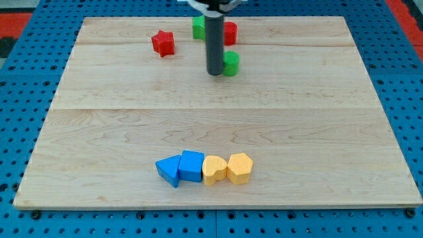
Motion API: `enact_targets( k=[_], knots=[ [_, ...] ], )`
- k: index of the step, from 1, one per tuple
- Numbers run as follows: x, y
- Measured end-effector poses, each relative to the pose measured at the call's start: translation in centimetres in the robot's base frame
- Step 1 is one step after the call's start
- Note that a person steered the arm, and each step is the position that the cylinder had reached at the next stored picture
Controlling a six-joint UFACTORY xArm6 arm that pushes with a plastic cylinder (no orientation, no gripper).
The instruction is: Place the hexagon to the center of the board
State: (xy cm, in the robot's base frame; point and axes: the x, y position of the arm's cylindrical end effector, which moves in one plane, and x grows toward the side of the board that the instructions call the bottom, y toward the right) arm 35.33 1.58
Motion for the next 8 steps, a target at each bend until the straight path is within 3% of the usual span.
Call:
enact_targets(
  k=[3,5,6,7,8],
  knots=[
    [-1.8,3.1],
    [21.7,10.2],
    [26.3,6.9],
    [22.4,0.7],
    [18.1,-0.1]
  ],
)
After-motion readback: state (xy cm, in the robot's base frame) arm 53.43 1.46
